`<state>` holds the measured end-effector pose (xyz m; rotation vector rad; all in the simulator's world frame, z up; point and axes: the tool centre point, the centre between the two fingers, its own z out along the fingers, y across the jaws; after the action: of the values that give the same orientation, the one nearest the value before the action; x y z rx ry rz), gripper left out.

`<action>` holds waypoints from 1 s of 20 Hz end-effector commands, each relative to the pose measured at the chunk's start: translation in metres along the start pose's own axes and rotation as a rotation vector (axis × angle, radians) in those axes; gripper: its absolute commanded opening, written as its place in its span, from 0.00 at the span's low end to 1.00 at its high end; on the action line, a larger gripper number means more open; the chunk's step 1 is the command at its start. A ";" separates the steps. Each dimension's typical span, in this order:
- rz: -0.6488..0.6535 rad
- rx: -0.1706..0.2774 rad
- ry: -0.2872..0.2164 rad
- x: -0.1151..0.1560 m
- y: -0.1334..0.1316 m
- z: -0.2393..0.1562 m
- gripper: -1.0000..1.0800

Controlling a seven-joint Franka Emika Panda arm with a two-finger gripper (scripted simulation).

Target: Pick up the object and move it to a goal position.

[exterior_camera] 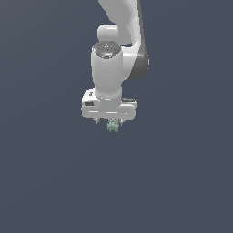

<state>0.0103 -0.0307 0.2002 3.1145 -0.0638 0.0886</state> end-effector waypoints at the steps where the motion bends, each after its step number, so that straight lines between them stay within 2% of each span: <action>1: 0.000 0.000 0.000 0.000 0.000 0.000 0.96; 10: 0.002 -0.023 0.025 0.006 0.032 -0.009 0.96; 20: 0.018 -0.013 0.013 -0.008 0.023 0.009 0.96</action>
<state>0.0057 -0.0562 0.1966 3.0976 -0.0855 0.1141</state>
